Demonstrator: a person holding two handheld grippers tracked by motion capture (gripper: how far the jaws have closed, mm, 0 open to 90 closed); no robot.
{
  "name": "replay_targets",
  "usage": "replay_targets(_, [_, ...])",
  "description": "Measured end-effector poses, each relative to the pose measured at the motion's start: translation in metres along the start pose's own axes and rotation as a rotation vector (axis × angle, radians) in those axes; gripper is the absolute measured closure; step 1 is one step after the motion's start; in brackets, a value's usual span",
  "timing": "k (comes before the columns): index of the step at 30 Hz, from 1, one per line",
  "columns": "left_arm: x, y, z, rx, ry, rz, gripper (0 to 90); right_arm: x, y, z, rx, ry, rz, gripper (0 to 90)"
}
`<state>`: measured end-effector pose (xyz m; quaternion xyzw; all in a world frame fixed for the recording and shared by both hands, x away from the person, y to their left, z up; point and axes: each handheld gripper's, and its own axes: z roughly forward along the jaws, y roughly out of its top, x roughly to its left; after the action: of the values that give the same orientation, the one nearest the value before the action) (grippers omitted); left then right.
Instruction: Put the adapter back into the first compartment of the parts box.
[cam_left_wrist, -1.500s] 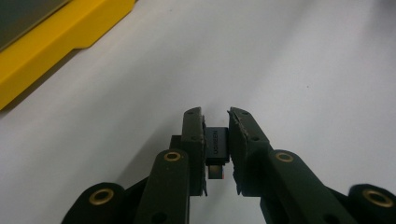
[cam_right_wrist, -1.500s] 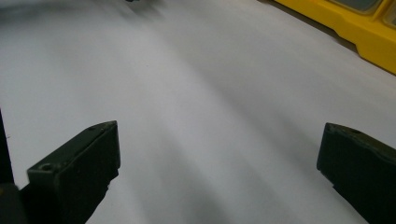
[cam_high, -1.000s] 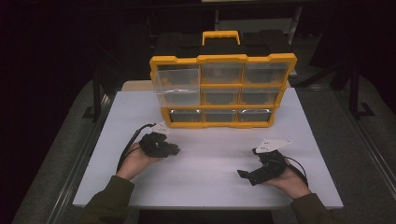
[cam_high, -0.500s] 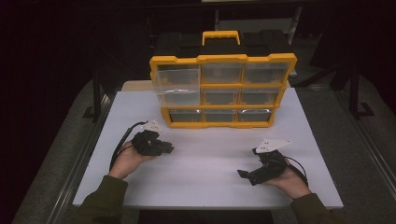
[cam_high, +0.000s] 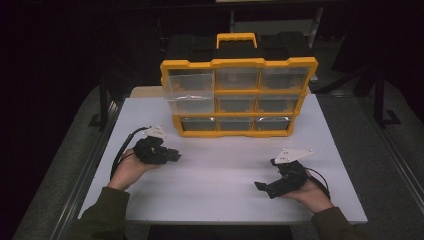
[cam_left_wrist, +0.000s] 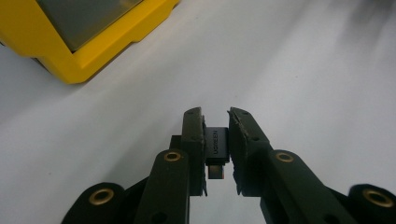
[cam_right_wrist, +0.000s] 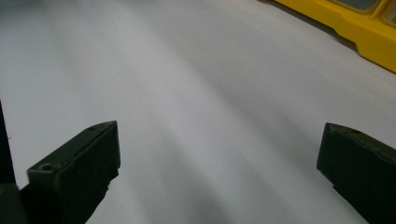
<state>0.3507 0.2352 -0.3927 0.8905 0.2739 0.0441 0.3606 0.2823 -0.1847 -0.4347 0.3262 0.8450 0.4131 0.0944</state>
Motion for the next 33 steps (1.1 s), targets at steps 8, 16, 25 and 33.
replay_targets(8, [0.004, 0.005, -0.016, -0.018, 0.004, -0.004, 76.2, 0.000, 0.000, 0.000, 0.000, -0.002, 0.001, 0.0])
replay_targets(16, [0.008, 0.014, -0.033, -0.030, 0.006, -0.009, 76.3, 0.000, 0.000, 0.000, -0.001, -0.002, 0.003, 0.0])
replay_targets(25, [0.009, 0.025, -0.049, -0.036, 0.014, 0.010, 76.3, 0.000, 0.000, 0.000, -0.003, 0.000, 0.005, 0.0])
replay_targets(33, [0.010, 0.035, -0.059, -0.038, 0.013, 0.016, 76.2, 0.000, 0.000, -0.001, -0.007, -0.003, 0.004, 0.0])
